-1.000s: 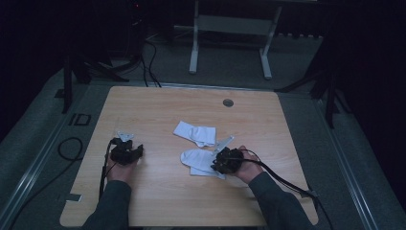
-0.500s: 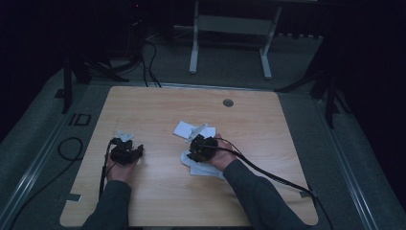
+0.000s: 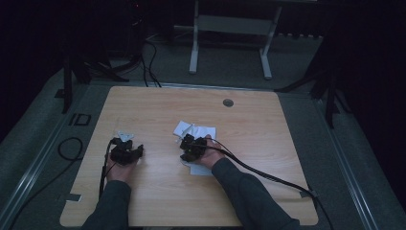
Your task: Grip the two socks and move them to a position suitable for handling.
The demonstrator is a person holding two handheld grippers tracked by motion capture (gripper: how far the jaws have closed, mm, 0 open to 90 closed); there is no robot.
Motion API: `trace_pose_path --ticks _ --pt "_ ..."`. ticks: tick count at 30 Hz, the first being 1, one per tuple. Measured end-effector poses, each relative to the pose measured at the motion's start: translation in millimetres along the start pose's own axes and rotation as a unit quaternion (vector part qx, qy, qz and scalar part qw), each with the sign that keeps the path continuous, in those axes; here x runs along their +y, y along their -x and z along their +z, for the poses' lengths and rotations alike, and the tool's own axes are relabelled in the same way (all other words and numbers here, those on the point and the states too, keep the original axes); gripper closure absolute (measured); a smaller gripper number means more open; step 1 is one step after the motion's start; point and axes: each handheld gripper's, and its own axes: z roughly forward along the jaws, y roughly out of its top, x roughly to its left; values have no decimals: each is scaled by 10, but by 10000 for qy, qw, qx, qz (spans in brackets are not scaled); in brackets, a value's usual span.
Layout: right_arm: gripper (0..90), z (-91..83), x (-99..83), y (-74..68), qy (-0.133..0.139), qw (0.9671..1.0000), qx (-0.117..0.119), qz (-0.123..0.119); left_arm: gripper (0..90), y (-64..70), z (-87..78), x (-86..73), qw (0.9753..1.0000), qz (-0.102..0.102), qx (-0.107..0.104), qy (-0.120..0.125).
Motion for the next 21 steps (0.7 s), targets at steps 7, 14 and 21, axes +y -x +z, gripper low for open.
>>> trace_pose_path --ticks 7,14,21 --pt "867 -24 -2 30 55 9998 -51 177 529 -3 -1 0 10000 17 -7 0" --pt "866 -297 16 102 222 9996 -101 151 528 -2 -1 -1 10000 10 -10 0" --pt "865 -602 -93 134 218 9995 -222 -21 527 -2 -2 -1 10000 13 -9 -3"
